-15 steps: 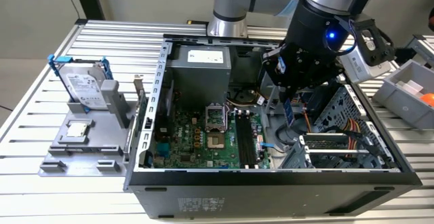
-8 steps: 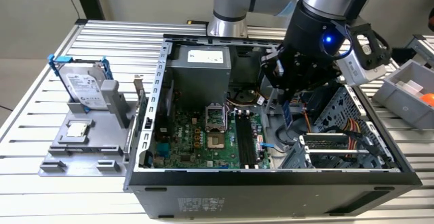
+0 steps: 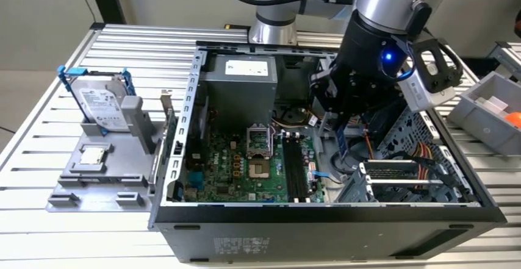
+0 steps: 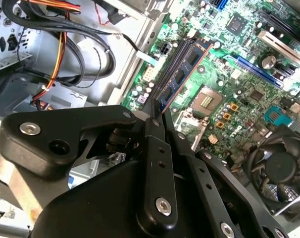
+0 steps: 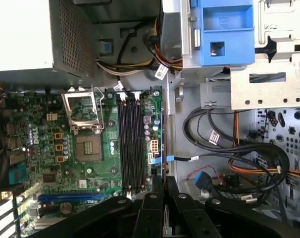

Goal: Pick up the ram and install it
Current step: 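Insert the ram into the slot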

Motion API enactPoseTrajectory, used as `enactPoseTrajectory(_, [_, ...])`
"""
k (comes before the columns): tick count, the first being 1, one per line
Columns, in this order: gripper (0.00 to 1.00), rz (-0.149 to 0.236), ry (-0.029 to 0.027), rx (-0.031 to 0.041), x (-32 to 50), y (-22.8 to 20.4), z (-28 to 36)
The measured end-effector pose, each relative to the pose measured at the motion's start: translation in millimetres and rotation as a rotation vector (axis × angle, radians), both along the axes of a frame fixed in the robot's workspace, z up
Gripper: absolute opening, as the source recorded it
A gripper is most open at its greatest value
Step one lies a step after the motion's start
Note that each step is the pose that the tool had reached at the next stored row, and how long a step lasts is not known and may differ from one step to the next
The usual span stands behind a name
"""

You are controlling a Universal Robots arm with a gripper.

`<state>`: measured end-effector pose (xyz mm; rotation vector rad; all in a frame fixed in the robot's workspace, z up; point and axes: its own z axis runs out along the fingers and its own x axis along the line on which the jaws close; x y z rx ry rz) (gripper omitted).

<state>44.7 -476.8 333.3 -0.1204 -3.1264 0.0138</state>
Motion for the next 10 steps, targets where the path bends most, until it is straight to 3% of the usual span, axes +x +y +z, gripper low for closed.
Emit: enactPoseTrajectory(10, [0.0,0.0,0.0001,0.0004,-0.2,0.0,-1.8])
